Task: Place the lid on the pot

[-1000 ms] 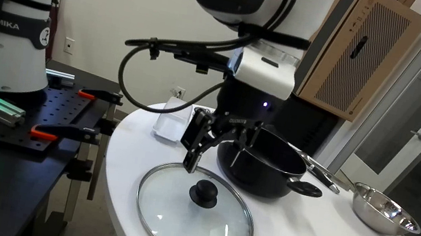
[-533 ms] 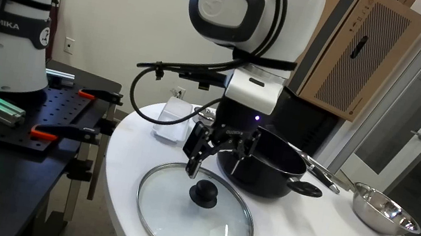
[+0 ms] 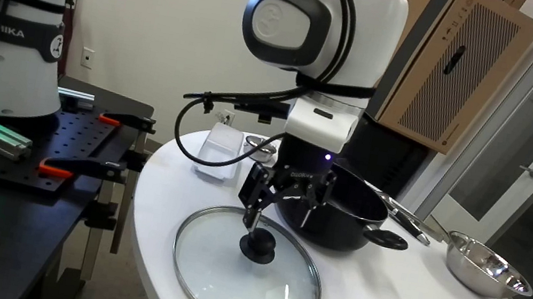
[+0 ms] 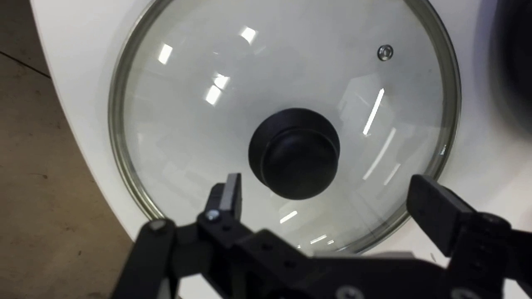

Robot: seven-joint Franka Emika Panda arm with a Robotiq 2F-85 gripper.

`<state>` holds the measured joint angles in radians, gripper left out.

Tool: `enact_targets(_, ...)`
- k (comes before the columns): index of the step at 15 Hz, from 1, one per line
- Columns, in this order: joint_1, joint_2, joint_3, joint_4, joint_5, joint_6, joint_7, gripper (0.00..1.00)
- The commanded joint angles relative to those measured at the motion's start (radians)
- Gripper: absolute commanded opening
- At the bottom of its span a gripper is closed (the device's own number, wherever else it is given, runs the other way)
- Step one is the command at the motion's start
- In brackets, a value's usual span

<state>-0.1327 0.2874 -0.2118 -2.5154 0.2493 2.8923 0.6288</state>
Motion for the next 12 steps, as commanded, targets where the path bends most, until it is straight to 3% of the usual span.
enact_targets(1,0.023,0.044,-0.022,0.021,0.02,0.026,0.024,1.0)
enact_targets(12,0.065,0.129,-0.046,0.047,0.009,0.04,0.051,1.0)
